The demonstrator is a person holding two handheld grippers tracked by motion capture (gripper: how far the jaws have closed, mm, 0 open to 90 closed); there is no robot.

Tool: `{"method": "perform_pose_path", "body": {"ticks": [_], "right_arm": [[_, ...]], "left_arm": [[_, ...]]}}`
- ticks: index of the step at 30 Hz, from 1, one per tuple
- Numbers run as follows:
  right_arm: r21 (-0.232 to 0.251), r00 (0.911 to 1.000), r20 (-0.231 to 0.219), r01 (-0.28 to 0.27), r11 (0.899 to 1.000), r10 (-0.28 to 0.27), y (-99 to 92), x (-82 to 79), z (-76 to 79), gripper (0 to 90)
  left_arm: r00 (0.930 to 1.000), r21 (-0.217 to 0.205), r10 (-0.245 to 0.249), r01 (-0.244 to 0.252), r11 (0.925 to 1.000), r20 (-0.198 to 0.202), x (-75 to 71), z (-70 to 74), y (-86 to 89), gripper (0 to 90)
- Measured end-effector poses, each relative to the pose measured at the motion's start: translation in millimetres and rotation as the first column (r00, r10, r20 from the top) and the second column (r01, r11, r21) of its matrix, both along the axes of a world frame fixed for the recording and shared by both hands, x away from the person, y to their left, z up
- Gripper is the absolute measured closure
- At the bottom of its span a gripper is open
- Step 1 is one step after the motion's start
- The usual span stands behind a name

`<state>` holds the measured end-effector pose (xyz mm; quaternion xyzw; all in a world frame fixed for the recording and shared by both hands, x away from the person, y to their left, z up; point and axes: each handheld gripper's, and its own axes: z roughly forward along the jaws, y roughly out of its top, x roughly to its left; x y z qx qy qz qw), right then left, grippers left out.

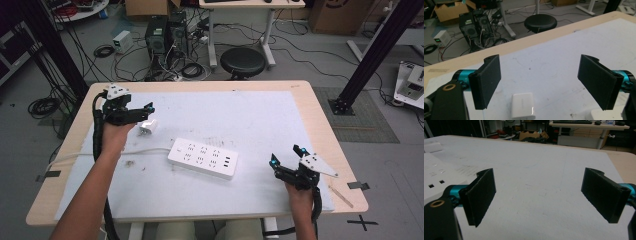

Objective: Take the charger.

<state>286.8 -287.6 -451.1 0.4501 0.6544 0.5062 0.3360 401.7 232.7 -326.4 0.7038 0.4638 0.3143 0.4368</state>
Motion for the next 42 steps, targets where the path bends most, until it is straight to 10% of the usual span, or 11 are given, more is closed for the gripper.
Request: {"method": "perform_pose_path", "body": {"ticks": [20,42], "right_arm": [[0.005,1.0,0.002,0.002,1.0,-0.002,0.2,-0.2,-0.1,12.7],[-0.003,1.0,0.004,-0.002,1.0,0.002,0.2,0.4,-0.1,12.7]], "left_arm": [[0.9807,0.071,0.046,-0.033,0.997,-0.19,47.8,-50.4,3.7,18.8],[0.9324,0.101,0.078,-0.045,0.9939,-0.353,58.6,-93.6,11.6,19.2]]}}
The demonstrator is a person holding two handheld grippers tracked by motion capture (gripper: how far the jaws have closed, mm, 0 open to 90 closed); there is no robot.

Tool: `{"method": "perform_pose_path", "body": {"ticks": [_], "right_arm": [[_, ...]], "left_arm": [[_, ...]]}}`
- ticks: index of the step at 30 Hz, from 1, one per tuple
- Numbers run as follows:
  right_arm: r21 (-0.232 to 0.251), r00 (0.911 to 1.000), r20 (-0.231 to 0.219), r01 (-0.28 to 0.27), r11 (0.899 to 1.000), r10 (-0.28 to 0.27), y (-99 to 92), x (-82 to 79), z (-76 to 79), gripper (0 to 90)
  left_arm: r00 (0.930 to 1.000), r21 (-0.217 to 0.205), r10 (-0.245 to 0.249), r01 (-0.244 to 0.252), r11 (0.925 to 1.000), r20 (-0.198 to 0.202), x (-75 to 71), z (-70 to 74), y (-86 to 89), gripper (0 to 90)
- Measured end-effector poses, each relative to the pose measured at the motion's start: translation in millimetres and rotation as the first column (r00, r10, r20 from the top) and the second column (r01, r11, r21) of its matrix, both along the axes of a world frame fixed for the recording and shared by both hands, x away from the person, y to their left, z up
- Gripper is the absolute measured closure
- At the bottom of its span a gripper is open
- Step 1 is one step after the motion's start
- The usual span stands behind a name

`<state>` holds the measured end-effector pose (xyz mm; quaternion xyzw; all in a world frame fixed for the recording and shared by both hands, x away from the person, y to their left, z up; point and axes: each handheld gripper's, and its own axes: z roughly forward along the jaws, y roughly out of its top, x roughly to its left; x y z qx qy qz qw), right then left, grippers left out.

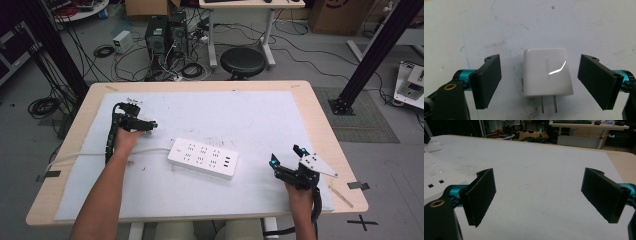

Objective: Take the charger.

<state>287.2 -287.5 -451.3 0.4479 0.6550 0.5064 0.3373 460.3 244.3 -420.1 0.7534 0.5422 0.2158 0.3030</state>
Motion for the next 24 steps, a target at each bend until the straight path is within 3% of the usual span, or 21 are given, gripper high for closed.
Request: {"method": "perform_pose_path", "body": {"ticks": [8,24], "right_arm": [[0.002,1.0,-0.003,-0.001,1.0,0.001,0.3,-0.1,0.1,12.7],[0.0,1.0,-0.003,0.0,1.0,0.0,0.2,-0.1,0.0,12.7]], "left_arm": [[0.9999,0.004,-0.001,0.001,1.0,-0.01,1.9,-6.2,0.5,19.5],[0.9994,0.005,-0.03,0.03,0.9995,-0.018,4.8,-12.1,-1.0,28.6]]}}
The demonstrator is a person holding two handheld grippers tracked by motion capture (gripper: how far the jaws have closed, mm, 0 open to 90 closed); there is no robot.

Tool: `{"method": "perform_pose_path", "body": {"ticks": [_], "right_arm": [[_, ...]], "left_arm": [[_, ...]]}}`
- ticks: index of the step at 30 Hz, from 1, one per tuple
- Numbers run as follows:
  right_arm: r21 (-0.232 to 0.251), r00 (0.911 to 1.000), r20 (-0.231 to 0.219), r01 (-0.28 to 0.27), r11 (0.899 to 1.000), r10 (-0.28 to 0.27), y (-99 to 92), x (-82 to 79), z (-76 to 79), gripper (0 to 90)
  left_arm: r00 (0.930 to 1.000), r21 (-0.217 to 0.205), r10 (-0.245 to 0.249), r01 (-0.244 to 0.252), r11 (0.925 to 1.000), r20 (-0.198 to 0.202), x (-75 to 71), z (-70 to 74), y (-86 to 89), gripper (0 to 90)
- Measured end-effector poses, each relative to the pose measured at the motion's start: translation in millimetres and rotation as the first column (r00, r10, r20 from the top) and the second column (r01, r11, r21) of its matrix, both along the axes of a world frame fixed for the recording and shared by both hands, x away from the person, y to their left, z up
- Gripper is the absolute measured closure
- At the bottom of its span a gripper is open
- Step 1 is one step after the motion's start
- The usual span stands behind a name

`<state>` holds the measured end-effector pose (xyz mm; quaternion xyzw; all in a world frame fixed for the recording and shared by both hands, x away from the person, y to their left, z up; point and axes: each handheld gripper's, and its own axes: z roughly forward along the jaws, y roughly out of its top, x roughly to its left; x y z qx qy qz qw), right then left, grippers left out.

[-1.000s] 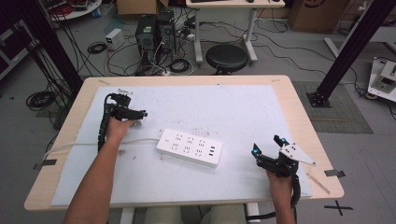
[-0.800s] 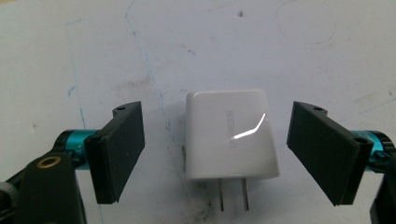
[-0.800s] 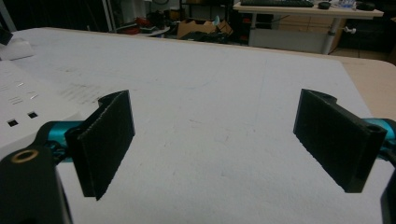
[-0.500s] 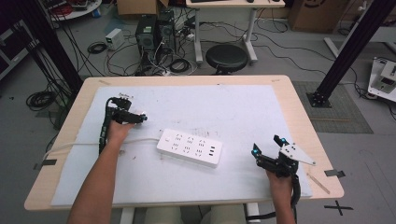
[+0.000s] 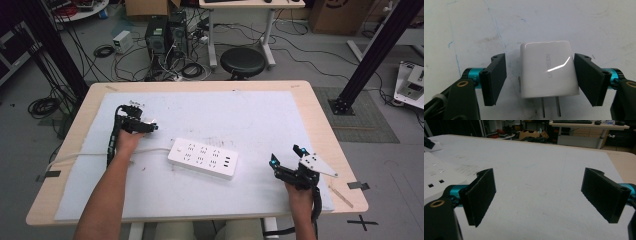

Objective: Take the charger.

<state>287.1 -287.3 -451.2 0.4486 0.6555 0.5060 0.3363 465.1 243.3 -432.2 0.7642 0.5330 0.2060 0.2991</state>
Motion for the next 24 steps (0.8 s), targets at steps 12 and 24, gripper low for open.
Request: {"method": "perform_pose_path", "body": {"ticks": [12,24], "right_arm": [[0.0,1.0,0.0,-0.001,1.0,0.001,0.0,0.0,0.0,12.7],[-0.001,1.0,-0.001,-0.001,1.0,0.001,0.2,-0.1,0.1,12.7]], "left_arm": [[0.9996,-0.032,-0.027,0.027,0.9991,0.003,-1.0,-2.5,-0.9,40.5],[0.9983,-0.03,-0.026,0.027,0.9992,0.053,-8.6,3.0,4.4,42.4]]}}
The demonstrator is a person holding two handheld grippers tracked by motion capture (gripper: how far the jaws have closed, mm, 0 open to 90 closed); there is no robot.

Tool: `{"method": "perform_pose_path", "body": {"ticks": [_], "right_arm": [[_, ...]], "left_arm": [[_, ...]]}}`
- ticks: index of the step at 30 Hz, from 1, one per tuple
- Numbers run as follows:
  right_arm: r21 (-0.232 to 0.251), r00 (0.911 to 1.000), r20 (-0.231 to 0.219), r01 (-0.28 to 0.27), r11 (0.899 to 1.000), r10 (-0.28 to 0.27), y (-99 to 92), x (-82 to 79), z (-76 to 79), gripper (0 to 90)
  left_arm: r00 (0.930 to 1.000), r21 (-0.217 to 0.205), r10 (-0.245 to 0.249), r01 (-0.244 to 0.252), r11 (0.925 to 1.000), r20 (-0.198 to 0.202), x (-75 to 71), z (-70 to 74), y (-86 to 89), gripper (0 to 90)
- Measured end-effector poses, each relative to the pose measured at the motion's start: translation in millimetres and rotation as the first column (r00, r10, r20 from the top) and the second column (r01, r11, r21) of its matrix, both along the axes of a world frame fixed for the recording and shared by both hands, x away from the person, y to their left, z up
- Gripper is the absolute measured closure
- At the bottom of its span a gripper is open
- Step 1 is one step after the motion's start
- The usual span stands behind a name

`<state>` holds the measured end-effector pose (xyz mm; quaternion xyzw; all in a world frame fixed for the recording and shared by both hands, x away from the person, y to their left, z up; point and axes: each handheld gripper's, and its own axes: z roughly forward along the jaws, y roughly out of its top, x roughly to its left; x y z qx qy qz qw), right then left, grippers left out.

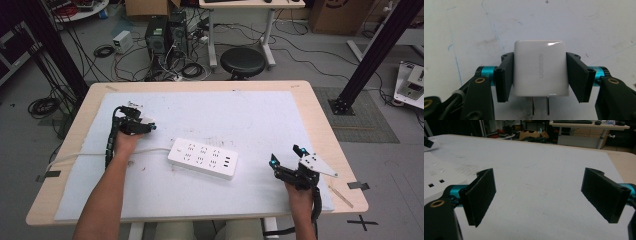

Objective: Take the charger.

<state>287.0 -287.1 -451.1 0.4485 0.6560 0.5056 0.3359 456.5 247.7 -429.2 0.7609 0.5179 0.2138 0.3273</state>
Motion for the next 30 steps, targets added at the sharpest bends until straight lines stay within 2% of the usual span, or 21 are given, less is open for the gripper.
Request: {"method": "perform_pose_path", "body": {"ticks": [10,15,16,19,24,25,28,29,30], "right_arm": [[-0.003,1.0,0.0,0.003,1.0,-0.003,0.3,0.1,0.0,12.7],[-0.011,1.0,0.003,-0.003,1.0,0.003,0.1,0.4,-0.1,12.7],[-0.01,1.0,0.003,-0.003,1.0,0.003,0.2,0.4,0.0,12.7],[-0.011,1.0,0.003,-0.004,1.0,0.004,0.3,0.5,0.0,12.7],[-0.009,1.0,-0.005,-0.005,1.0,0.005,0.5,0.5,0.1,12.7],[-0.009,1.0,-0.008,-0.005,1.0,0.004,0.5,0.6,0.2,12.7],[-0.008,1.0,-0.009,-0.005,1.0,0.005,0.9,0.9,0.2,12.7],[-0.01,0.9999,-0.012,-0.005,1.0,0.005,1.0,1.0,0.3,12.7],[-0.01,0.9999,-0.013,-0.005,1.0,0.005,1.0,1.0,0.3,12.7]], "left_arm": [[0.9962,-0.016,-0.028,0.03,0.9994,0.082,-15.7,22.9,2.4,42.5],[0.9887,-0.019,-0.062,0.065,0.9977,0.136,-30.3,36.5,1.8,42.5],[0.9887,-0.019,-0.062,0.065,0.9977,0.136,-30.3,36.5,1.8,42.5],[0.982,-0.028,-0.078,0.084,0.996,0.172,-42.3,44.3,1.2,42.5],[0.9757,-0.037,-0.095,0.104,0.9939,0.197,-55.1,50.4,1.3,42.5],[0.9716,-0.045,-0.107,0.119,0.9919,0.211,-62.7,53.2,0.7,42.5],[0.9677,-0.048,-0.118,0.132,0.99,0.222,-70.2,55.8,0.3,42.5],[0.9635,-0.051,-0.132,0.148,0.9877,0.233,-77.8,57.8,-0.2,42.5],[0.9621,-0.048,-0.138,0.153,0.987,0.235,-80.0,58.3,0.0,42.5]]}}
